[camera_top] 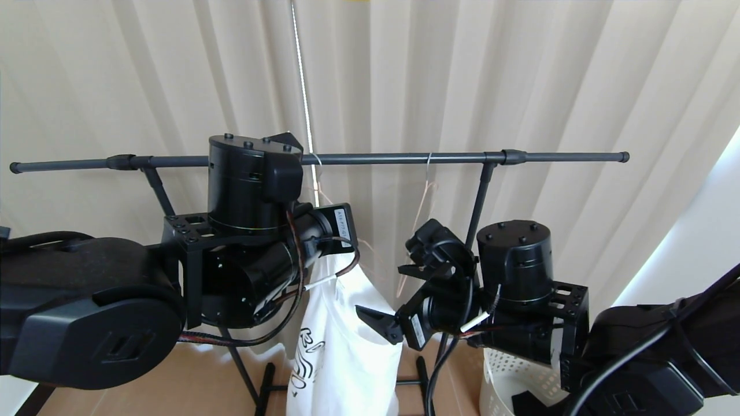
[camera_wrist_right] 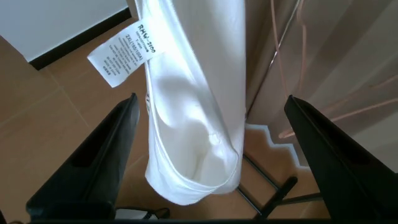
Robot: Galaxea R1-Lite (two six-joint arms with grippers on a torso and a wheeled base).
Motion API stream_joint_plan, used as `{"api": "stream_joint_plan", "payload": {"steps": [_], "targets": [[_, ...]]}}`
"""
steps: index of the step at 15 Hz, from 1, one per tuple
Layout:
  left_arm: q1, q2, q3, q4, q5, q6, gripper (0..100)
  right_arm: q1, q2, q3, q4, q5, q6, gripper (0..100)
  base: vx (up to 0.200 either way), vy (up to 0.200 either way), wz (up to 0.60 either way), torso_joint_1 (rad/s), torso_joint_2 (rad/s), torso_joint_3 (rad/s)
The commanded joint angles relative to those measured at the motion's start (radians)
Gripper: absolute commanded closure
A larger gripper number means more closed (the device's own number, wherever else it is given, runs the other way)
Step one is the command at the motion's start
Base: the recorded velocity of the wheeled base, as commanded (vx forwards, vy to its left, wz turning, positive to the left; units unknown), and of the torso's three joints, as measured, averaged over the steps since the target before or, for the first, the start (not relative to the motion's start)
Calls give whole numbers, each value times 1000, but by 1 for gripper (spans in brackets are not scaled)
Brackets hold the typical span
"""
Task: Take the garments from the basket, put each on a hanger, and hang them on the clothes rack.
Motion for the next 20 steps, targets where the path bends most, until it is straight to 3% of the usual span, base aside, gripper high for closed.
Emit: {"api": "stream_joint_plan", "payload": {"steps": [1, 12, 20], "targets": [[-3, -1, 1, -1, 0, 0, 100, 0, 36, -4, 1, 0, 0, 0, 0, 0, 0, 0, 0, 0], [-8, 1, 7, -1, 0, 0, 100, -80, 94, -47, 1, -23, 0, 0, 0, 0, 0, 0, 0, 0], [-6, 2, 7, -1, 0, 0, 100, -76, 92, -19, -1, -17, -15, 0, 0, 0, 0, 0, 0, 0]]}}
